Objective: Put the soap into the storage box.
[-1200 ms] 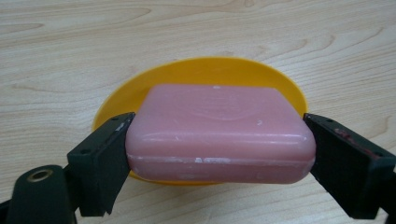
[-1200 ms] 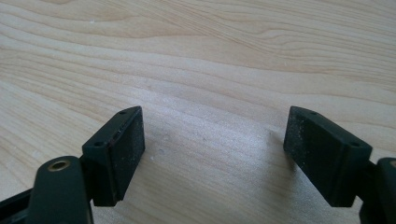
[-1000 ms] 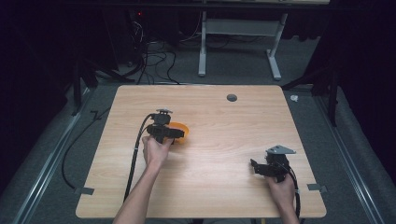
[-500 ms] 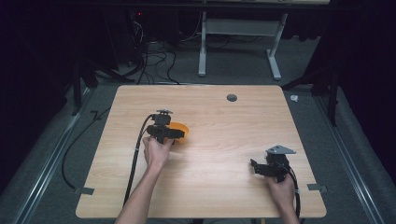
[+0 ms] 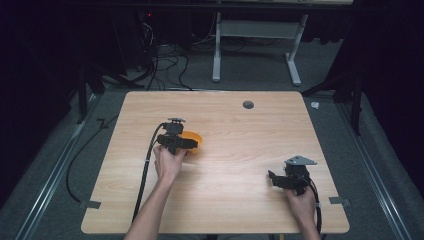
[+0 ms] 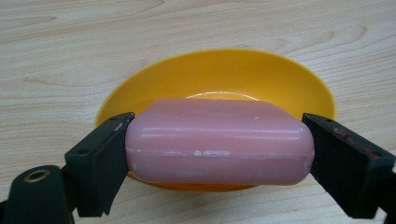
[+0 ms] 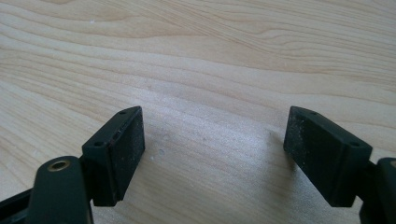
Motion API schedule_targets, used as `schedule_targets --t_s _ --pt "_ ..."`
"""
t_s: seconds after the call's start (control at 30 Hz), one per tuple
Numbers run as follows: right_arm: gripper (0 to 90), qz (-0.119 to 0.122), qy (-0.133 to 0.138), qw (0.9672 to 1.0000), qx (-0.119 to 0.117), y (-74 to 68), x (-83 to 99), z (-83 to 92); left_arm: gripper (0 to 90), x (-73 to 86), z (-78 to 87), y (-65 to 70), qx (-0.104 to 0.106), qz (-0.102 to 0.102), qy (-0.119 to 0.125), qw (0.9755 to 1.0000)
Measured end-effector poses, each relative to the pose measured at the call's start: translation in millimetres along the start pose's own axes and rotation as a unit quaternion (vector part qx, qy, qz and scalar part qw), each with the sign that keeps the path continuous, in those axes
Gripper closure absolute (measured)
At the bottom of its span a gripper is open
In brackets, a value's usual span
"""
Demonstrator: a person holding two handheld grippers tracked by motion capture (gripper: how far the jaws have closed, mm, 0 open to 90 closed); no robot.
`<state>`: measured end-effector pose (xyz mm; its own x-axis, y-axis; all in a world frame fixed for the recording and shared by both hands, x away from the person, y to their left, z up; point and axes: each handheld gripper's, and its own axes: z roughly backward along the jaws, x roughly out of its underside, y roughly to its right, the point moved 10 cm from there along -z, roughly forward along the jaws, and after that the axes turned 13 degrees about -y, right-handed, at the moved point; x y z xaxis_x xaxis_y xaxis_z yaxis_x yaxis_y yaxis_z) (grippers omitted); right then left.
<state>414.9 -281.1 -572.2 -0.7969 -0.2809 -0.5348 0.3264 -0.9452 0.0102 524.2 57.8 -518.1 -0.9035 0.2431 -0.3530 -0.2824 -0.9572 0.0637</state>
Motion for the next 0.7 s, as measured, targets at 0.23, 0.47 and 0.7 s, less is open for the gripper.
schedule_targets --t_s 0.23,0.47,0.7 --pt "21.2 0.0 0.0 1.0 0.0 0.0 0.0 0.0 12.2 -1.4 0.6 -1.1 -0.006 0.007 0.003 1.0" --pt "21.2 0.0 0.0 1.0 0.0 0.0 0.0 0.0 10.0 -2.9 3.2 -2.0 -0.008 0.008 0.009 0.9999" --pt "21.2 0.001 0.0 1.0 0.0 -0.2 0.0 -0.1 9.5 -3.6 13.3 -2.9 -0.004 0.008 0.023 0.9997"
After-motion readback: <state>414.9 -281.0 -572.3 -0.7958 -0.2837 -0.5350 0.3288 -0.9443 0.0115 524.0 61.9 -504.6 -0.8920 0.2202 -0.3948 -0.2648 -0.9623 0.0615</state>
